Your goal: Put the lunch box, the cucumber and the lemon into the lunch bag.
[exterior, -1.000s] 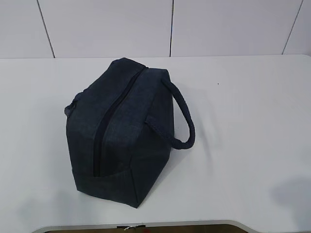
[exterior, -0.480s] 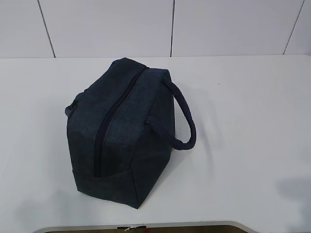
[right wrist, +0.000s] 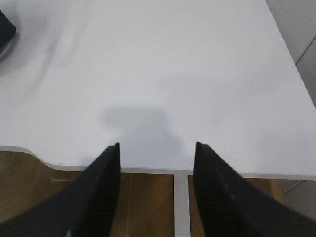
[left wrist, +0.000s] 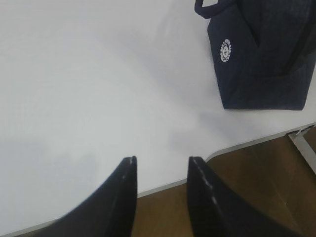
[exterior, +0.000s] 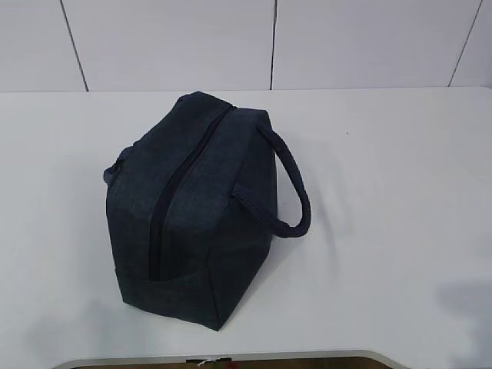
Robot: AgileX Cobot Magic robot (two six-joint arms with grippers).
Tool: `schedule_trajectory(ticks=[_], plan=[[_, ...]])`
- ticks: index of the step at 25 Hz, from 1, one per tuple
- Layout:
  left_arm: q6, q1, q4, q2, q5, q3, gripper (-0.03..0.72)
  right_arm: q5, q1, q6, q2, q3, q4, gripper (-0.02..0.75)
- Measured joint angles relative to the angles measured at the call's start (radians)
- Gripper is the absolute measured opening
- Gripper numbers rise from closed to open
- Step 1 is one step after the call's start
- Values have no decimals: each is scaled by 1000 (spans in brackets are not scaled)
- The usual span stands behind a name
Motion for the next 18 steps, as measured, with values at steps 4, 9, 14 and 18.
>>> schedule_trajectory(ticks=[4, 9, 14, 18], plan=[[0, 0, -1, 0, 0, 0, 242, 0, 0, 2, 0, 0, 1, 390], [0, 0, -1, 0, 0, 0, 242, 0, 0, 2, 0, 0, 4, 390], [0, 0, -1, 0, 0, 0, 242, 0, 0, 4, 0, 0, 4, 390], [0, 0, -1, 0, 0, 0, 242, 0, 0, 4, 0, 0, 4, 390]])
